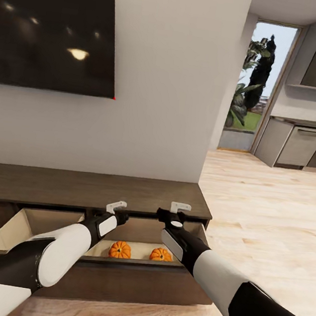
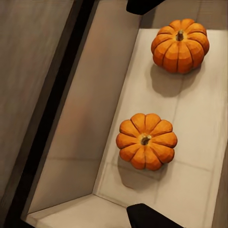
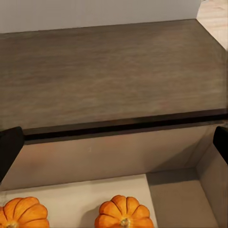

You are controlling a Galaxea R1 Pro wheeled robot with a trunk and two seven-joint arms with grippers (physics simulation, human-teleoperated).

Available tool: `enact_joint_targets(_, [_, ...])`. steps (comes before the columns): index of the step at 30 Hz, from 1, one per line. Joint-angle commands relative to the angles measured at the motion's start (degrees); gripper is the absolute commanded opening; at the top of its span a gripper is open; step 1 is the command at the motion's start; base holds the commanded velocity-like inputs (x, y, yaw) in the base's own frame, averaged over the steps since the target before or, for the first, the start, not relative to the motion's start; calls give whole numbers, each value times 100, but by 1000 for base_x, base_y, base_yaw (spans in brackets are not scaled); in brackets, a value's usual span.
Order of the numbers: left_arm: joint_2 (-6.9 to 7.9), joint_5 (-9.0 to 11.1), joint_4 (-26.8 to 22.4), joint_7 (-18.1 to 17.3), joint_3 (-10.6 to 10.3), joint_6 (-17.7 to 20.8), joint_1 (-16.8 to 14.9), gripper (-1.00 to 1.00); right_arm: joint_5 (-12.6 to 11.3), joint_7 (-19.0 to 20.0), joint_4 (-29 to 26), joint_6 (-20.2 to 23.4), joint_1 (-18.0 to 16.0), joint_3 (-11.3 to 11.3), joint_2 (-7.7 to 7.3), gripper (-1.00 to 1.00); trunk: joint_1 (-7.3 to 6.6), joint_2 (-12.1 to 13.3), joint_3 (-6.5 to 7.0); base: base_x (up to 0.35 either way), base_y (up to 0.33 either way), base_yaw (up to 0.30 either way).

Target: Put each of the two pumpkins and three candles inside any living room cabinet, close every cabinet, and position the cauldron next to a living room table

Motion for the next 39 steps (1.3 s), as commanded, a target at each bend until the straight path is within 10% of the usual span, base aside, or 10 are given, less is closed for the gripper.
enact_joint_targets(1, [-2, 60, -11, 16, -18, 1, 36, 100, -40, -42, -8, -8, -6, 48, -8, 100, -24, 39, 13, 0, 0, 0])
enact_joint_targets(39, [75, 33, -12, -57, -32, -312, 609, 100, -66, -43, 139, -153, 64, 91, 23, 100, -704, 1282, 569, 0, 0, -1])
